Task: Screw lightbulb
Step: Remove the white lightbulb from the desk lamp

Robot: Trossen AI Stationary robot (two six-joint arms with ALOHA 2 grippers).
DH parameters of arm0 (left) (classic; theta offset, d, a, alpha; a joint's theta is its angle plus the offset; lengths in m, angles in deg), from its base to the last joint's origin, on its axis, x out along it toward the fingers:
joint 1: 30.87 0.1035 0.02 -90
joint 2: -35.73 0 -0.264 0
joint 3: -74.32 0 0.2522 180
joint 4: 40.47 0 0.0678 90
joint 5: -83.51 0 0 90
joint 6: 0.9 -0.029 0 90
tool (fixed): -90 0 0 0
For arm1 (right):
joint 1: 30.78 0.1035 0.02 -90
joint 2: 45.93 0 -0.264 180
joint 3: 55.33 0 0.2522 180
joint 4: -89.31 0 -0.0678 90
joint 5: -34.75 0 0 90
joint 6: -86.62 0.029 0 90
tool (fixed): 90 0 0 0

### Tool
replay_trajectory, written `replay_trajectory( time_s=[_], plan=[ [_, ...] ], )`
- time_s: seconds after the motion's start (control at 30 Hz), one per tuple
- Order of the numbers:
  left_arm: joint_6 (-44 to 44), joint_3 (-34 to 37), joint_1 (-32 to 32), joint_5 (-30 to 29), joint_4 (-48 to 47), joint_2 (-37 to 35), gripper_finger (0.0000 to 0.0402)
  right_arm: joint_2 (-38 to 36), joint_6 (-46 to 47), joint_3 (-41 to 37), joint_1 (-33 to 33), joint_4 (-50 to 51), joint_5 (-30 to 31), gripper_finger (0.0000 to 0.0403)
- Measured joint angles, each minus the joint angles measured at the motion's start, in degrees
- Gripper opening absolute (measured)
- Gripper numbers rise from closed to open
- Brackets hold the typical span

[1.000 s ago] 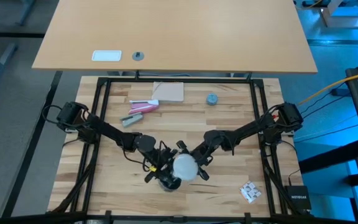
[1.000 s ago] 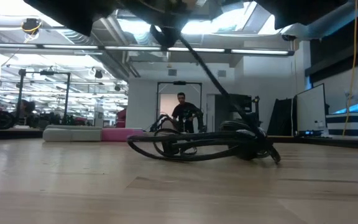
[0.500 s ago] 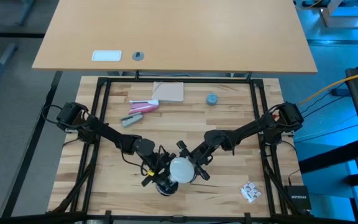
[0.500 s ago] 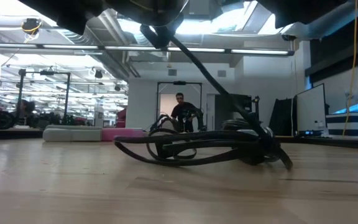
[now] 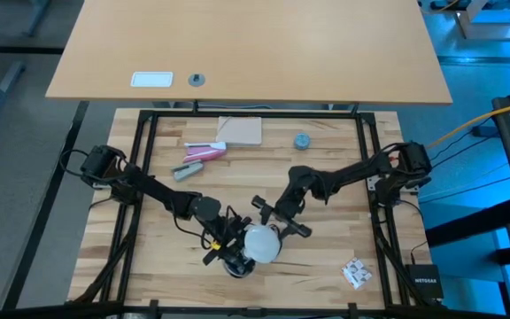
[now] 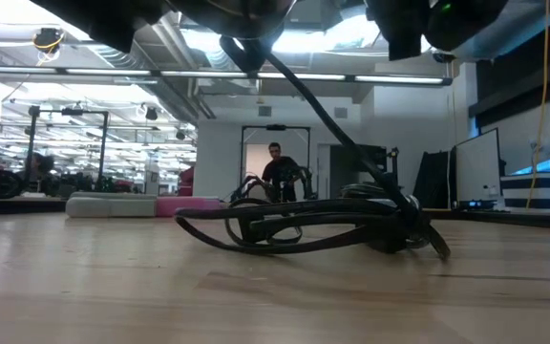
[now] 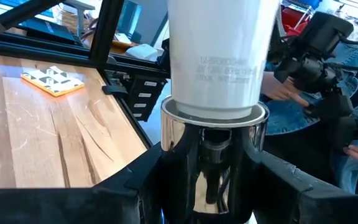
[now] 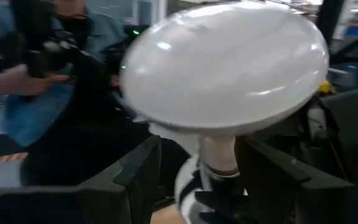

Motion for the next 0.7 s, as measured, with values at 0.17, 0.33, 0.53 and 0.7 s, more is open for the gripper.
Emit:
replay_trajectory(
  time_s=[0.17, 0.33, 0.53, 0.7],
  plan=[
    [-0.1, -0.1, 0.0, 0.0, 0.2, 0.0, 0.0175, -1.3, 0.7, -0.4, -1.2, 0.0, -5.1, 0.0209],
    [0.1, -0.1, 0.0, 0.0, 0.2, 0.0, 0.0175, -3.2, 0.6, -1.8, -1.7, 2.6, -11.8, 0.0209],
    [0.6, -0.1, 0.0, 0.0, 0.8, 0.0, 0.0175, -6.1, 2.3, -6.4, -4.3, 11.7, -19.1, 0.0209],
    [0.8, -0.1, 0.0, -1.1, 1.4, 0.0, 0.0175, -8.4, 2.1, -13.9, -5.4, 15.2, -20.8, 0.0209]
  ],
)
